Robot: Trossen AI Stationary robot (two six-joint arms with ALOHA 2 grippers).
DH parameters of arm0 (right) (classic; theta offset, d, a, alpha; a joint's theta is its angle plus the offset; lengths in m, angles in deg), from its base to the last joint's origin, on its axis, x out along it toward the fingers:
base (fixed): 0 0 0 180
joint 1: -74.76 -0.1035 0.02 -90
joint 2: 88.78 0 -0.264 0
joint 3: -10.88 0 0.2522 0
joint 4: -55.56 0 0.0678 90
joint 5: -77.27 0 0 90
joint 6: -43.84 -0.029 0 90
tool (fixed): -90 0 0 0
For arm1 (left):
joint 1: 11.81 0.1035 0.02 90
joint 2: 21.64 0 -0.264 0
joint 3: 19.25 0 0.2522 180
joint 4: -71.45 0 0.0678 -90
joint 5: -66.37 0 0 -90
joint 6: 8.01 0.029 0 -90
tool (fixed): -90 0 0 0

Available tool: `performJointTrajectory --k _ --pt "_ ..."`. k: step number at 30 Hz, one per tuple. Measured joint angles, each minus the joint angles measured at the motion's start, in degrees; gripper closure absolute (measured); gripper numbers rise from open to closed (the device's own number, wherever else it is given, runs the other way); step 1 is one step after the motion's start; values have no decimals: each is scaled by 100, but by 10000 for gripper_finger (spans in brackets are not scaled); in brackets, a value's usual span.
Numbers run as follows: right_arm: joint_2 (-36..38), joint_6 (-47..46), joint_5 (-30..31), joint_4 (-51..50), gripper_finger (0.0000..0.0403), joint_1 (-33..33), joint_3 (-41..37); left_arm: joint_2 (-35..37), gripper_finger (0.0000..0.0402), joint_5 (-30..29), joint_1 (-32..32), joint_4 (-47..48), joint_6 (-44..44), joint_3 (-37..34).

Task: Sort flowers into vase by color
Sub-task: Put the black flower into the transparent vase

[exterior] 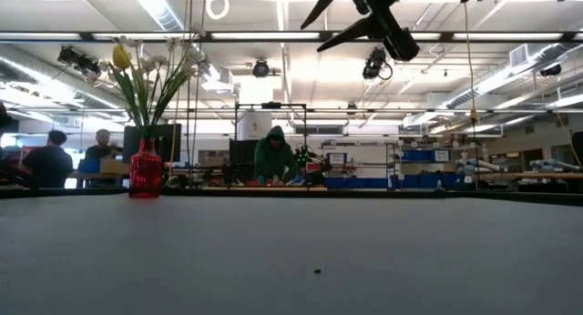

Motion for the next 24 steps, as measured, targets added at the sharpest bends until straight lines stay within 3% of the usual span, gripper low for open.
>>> performJointTrajectory --k 9,20,24 --pt "0 225 -296 -268 245 28 0 -230 401 323 -143 627 165 -2" --pt "0 374 -433 -309 245 176 0 -737 401 -193 -1743 768 602 -2" --pt "0 376 -435 -305 245 221 0 -713 401 -309 -2005 1007 615 -4"
